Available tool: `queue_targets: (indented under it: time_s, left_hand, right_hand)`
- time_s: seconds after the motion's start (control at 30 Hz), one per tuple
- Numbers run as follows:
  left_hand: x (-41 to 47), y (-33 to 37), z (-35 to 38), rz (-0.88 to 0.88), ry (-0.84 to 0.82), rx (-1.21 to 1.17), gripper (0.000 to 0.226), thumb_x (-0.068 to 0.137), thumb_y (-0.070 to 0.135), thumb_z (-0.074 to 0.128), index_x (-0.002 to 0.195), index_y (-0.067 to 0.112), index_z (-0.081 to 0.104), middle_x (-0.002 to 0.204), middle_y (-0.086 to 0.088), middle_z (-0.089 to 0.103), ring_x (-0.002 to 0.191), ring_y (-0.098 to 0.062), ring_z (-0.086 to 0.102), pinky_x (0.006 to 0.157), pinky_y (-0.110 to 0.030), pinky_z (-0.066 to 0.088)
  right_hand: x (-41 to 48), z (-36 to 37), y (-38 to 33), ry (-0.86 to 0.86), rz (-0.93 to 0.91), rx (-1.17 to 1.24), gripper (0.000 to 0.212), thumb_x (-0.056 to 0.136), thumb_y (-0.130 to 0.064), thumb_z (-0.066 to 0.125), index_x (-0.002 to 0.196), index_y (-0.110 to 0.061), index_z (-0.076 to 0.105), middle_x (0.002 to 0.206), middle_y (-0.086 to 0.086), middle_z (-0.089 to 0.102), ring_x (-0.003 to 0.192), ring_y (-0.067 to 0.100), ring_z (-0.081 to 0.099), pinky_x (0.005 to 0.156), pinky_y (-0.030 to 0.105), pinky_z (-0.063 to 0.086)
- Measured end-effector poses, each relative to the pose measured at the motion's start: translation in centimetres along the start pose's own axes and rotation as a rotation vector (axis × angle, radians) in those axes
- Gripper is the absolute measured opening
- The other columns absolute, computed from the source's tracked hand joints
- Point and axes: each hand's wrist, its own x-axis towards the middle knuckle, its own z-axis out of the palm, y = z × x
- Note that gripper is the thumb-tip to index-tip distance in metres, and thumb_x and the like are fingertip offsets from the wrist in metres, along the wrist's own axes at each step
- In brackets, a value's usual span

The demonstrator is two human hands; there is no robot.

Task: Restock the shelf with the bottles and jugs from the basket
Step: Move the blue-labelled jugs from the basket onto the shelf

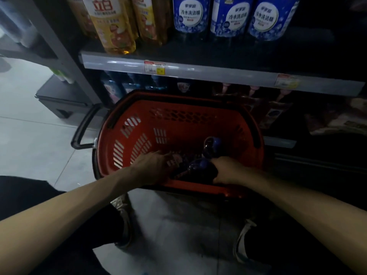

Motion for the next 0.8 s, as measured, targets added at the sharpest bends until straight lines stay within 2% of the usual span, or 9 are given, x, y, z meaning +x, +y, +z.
queue_targets:
  time_s: [0.1, 0.17, 0.23, 0.37, 0.47, 0.53, 0.6, 0.7, 0.8]
  left_hand:
    - [-0.3, -1.7, 1.1, -0.085, -0.004, -0.153, 0.047, 0.103, 0.045, 0.049, 0.147, 0.028, 0.052, 0.144, -0.004, 0.061, 0.128, -0.027, 0.06, 0.099, -0.034, 0.046]
    - [-0.7, -3.0, 1.7, -0.134, 0.028, -0.263, 0.037, 0.102, 0.043, 0.053, 0.137, 0.033, 0.059, 0.13, -0.003, 0.069, 0.118, -0.027, 0.066, 0.093, -0.034, 0.051]
    - [-1.2, -4.0, 2.0, -0.186, 0.046, -0.299, 0.033, 0.101, 0.041, 0.055, 0.131, 0.032, 0.064, 0.121, -0.005, 0.073, 0.112, -0.029, 0.068, 0.089, -0.036, 0.053]
    - [-2.4, -4.8, 1.7, -0.27, 0.133, -0.291, 0.054, 0.09, 0.061, 0.041, 0.122, 0.027, 0.067, 0.115, -0.005, 0.075, 0.107, -0.03, 0.07, 0.086, -0.041, 0.056]
    - [-3.3, -4.7, 1.6, -0.283, 0.201, -0.231, 0.056, 0.086, 0.06, 0.037, 0.118, 0.026, 0.068, 0.112, -0.006, 0.075, 0.105, -0.031, 0.07, 0.081, -0.039, 0.056]
    - [-3.7, -4.5, 1.5, -0.302, 0.244, -0.182, 0.046, 0.094, 0.055, 0.042, 0.117, 0.025, 0.069, 0.111, -0.006, 0.074, 0.104, -0.031, 0.07, 0.076, -0.037, 0.052]
    - [-3.9, -4.3, 1.4, -0.321, 0.28, -0.151, 0.048, 0.094, 0.057, 0.04, 0.115, 0.026, 0.069, 0.111, -0.005, 0.074, 0.103, -0.03, 0.07, 0.074, -0.036, 0.049]
    - [-4.3, -4.0, 1.4, -0.325, 0.315, -0.16, 0.064, 0.083, 0.062, 0.026, 0.113, 0.026, 0.069, 0.108, -0.006, 0.075, 0.101, -0.031, 0.07, 0.075, -0.037, 0.053]
    - [-4.4, -3.8, 1.2, -0.303, 0.326, -0.166, 0.055, 0.084, 0.057, 0.03, 0.104, 0.023, 0.068, 0.101, -0.006, 0.074, 0.096, -0.033, 0.07, 0.073, -0.039, 0.054]
  right_hand:
    - [0.5, 0.8, 1.2, 0.073, -0.029, 0.153, 0.069, 0.075, -0.025, 0.081, 0.138, -0.018, 0.054, 0.132, 0.011, 0.062, 0.123, 0.031, 0.06, 0.103, 0.046, 0.05]
    - [0.8, 0.8, 1.2, 0.106, -0.033, 0.187, 0.057, 0.074, -0.017, 0.082, 0.127, -0.014, 0.06, 0.125, 0.01, 0.065, 0.117, 0.028, 0.062, 0.1, 0.044, 0.051]
    - [1.2, 1.3, 0.6, 0.141, -0.043, 0.157, 0.053, 0.078, -0.016, 0.08, 0.126, -0.014, 0.058, 0.121, 0.011, 0.066, 0.112, 0.029, 0.064, 0.096, 0.042, 0.052]
    - [1.9, 1.9, -1.4, 0.164, -0.043, 0.045, 0.069, 0.078, -0.026, 0.08, 0.139, -0.017, 0.05, 0.13, 0.015, 0.061, 0.119, 0.037, 0.059, 0.097, 0.042, 0.051]
    - [3.0, 1.9, -2.8, 0.142, -0.118, -0.001, 0.078, 0.07, -0.04, 0.085, 0.138, -0.023, 0.051, 0.133, 0.009, 0.057, 0.12, 0.031, 0.058, 0.096, 0.038, 0.051]
    - [3.7, 2.2, -3.9, 0.112, -0.161, -0.132, 0.08, 0.079, -0.052, 0.077, 0.146, -0.026, 0.044, 0.139, 0.007, 0.048, 0.124, 0.03, 0.053, 0.097, 0.038, 0.049]
    - [4.6, 2.5, -4.8, 0.09, -0.187, -0.219, 0.082, 0.086, -0.056, 0.069, 0.153, -0.024, 0.033, 0.146, 0.008, 0.041, 0.13, 0.032, 0.049, 0.101, 0.042, 0.048]
    - [5.6, 2.7, -5.7, 0.033, -0.18, -0.207, 0.088, 0.089, -0.055, 0.065, 0.158, -0.024, 0.019, 0.154, 0.011, 0.037, 0.139, 0.035, 0.042, 0.11, 0.044, 0.039]
    - [6.2, 3.5, -6.3, 0.003, -0.181, -0.15, 0.091, 0.091, -0.054, 0.061, 0.157, -0.035, 0.002, 0.163, 0.013, 0.025, 0.148, 0.037, 0.03, 0.121, 0.053, 0.023]
